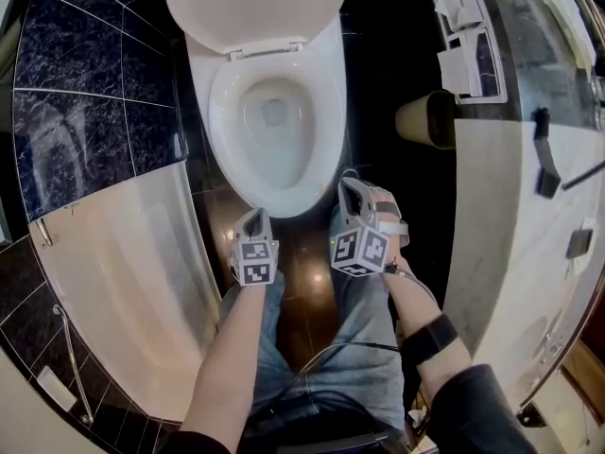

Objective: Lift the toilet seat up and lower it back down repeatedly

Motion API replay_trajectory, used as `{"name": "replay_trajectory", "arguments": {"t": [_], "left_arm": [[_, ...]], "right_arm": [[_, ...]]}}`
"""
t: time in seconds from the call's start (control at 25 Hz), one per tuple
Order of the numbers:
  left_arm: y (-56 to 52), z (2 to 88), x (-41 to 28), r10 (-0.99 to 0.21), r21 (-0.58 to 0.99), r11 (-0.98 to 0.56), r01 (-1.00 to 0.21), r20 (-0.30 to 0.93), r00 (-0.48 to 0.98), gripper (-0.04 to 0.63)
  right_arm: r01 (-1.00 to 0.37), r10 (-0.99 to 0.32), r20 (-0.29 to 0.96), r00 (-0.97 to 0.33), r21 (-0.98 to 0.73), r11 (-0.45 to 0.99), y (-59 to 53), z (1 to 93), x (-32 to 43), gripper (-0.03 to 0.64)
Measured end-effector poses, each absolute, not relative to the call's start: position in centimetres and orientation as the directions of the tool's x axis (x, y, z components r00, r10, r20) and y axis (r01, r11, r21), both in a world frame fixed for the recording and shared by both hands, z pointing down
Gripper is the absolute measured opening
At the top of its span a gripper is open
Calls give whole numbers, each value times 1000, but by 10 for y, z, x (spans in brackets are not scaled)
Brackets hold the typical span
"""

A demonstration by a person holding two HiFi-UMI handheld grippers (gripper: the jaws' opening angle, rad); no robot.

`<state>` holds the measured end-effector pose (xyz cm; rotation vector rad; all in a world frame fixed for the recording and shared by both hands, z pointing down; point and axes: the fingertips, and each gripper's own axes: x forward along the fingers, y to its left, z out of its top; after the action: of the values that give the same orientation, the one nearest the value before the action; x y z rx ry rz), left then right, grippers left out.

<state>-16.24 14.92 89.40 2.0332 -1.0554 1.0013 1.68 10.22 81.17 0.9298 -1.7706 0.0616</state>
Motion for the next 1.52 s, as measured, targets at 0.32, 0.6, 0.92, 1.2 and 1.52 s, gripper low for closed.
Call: {"name": "replay_trajectory", "arguments": {"t": [0.32, 0.6, 0.92, 1.2, 1.52], "left_arm": [[113, 792, -168, -468, 143, -516, -845, 779, 417, 0], [61, 626, -167, -600, 88, -533, -841, 662, 449, 0], [46, 457, -177, -696, 53, -527, -848, 545, 467, 0], [42, 383, -198, -768, 12, -493, -870, 464, 442, 0], [64, 352, -199, -787, 24, -487, -873, 422, 451, 0]], "right_arm": [[-716, -599, 789, -137, 339, 610, 85, 738, 5, 20], [-817, -691, 700, -180, 284, 501, 53, 612, -1, 20], [-895, -770, 594, -230, 181, 408, 44, 469, 6, 20], [-930, -821, 522, -229, 131, 342, 36, 395, 29, 20], [-938, -844, 484, -229, 124, 325, 48, 367, 33, 20]]}}
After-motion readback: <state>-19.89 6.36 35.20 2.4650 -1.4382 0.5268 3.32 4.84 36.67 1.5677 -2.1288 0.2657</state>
